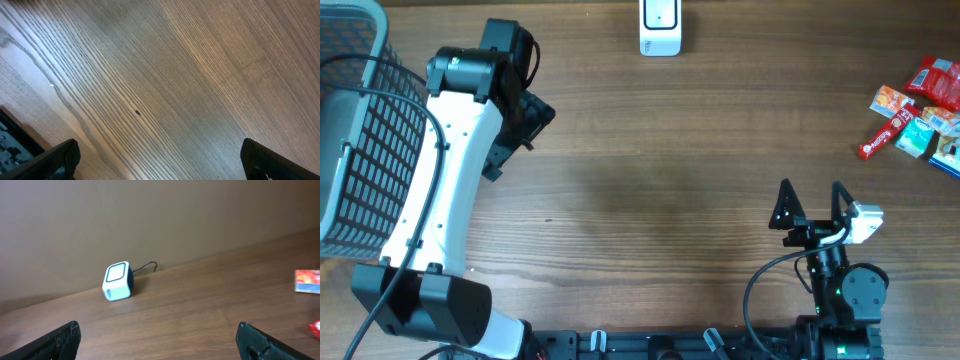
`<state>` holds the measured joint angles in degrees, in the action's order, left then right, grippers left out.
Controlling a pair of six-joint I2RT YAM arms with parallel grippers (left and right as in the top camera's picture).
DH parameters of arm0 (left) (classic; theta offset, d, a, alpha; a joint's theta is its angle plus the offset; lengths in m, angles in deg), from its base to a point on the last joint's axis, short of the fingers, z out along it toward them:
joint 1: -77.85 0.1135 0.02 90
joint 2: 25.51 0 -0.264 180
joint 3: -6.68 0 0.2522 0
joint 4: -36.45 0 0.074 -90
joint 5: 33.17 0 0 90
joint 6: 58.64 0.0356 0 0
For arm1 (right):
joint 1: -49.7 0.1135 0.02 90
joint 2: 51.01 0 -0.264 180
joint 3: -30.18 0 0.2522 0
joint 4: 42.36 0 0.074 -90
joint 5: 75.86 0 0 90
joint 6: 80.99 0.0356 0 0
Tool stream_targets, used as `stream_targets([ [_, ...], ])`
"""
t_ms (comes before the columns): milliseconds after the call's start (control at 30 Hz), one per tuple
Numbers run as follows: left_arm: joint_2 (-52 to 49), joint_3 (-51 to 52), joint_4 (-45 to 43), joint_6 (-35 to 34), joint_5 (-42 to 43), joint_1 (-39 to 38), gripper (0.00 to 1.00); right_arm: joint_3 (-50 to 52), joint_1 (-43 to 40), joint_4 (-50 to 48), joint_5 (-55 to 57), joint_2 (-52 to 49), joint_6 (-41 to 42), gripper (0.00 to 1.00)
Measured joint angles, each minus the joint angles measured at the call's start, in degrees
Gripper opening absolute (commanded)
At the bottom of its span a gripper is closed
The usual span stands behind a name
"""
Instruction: Scan the item barcode
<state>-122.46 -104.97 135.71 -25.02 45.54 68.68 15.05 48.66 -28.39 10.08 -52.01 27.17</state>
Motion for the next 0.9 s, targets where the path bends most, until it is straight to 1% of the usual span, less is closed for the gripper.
stream_targets([
  [133,0.00,0.00,0.00,0.00,0.00,0.00,1.00,0.83,-1.16,-0.07,0.00,0.00,-1.55,0.99],
  [600,0.00,0.00,0.00,0.00,0.00,0.00,1.00,0.92,-1.46,-0.04,0.02,0.00,-12.52,1.00],
  [900,0.00,0.00,0.00,0.00,0.00,0.00,1.00,0.92,-2.54,-0.04,0.02,0.00,-13.84,1.00],
])
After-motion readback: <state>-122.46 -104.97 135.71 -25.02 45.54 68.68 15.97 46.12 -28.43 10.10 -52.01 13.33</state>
